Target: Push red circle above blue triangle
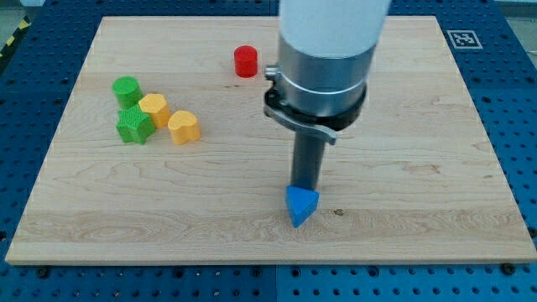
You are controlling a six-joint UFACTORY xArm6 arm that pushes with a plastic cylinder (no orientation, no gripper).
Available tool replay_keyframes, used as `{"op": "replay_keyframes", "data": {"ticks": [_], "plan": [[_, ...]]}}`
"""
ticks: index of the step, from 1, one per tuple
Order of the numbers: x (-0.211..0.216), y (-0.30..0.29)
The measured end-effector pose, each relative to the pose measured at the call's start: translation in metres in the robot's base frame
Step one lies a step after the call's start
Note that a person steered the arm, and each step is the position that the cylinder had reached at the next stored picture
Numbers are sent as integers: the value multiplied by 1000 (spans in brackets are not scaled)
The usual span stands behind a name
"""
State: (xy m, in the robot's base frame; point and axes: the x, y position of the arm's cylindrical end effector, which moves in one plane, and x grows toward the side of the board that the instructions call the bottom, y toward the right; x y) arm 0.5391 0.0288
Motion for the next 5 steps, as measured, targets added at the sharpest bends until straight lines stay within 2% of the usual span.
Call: {"op": "replay_keyframes", "data": {"ticks": [3,4,5], "plan": [[11,-10],[-26,6],[-103,4]]}}
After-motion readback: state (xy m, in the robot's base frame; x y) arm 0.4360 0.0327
